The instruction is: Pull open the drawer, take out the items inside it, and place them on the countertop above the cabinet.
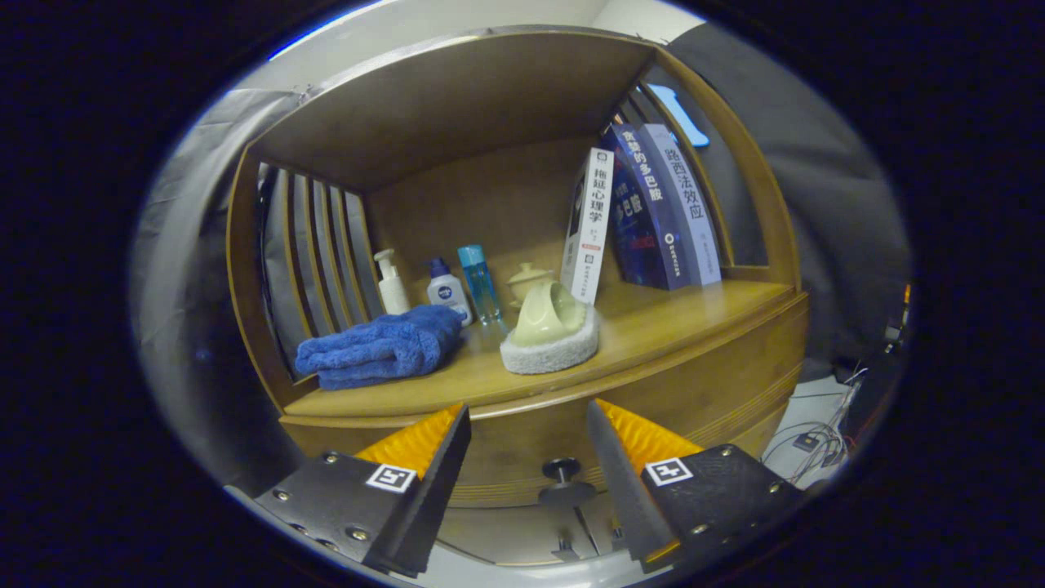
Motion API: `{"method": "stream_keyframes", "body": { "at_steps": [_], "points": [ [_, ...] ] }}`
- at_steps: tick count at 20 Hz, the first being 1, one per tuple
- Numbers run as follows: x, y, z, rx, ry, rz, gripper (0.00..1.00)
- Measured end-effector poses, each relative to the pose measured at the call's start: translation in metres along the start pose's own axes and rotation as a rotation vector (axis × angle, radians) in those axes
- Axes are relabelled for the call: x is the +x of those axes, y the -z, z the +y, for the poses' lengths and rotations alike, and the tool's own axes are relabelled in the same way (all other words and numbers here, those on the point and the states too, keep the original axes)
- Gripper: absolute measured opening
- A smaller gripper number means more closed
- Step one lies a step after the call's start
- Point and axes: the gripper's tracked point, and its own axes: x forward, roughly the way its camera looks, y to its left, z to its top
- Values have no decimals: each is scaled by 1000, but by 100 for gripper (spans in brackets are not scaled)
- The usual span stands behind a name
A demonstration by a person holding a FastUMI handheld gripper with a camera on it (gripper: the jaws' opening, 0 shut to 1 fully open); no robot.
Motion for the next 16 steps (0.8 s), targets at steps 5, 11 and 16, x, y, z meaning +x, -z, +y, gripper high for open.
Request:
{"method": "stream_keyframes", "body": {
  "at_steps": [5,11,16],
  "points": [
    [-27,-37,-6,-46,28,-69,86],
    [-70,-99,-9,-115,61,-146,87],
    [-116,-161,-9,-184,110,-244,86]
  ]
}}
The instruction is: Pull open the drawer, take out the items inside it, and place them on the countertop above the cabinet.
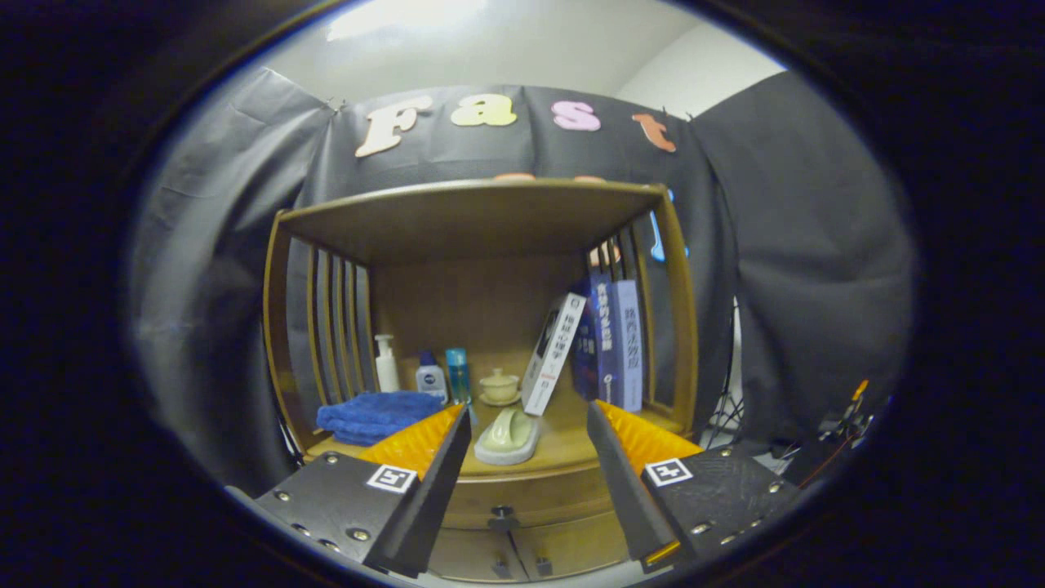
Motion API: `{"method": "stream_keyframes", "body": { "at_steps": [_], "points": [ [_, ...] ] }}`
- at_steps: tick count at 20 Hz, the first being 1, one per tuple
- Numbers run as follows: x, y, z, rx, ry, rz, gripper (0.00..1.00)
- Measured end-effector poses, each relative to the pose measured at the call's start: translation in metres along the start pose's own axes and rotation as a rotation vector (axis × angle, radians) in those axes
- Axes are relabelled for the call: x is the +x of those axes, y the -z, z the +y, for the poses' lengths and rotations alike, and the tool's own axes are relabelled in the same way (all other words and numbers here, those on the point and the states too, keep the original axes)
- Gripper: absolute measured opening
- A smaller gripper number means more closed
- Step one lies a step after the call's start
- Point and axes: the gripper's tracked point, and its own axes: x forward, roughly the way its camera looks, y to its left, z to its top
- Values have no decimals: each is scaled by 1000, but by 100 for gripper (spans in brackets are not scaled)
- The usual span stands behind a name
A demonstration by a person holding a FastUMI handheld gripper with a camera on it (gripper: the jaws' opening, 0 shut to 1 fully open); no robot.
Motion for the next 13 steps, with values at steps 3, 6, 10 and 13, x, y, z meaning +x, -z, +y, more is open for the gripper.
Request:
{"method": "stream_keyframes", "body": {
  "at_steps": [3,6,10,13],
  "points": [
    [-19,-29,-9,-36,40,-25,86],
    [-40,-51,-10,-59,50,-46,86],
    [-64,-74,-8,-39,49,-69,86],
    [-81,-87,-10,-41,67,-95,86]
  ]
}}
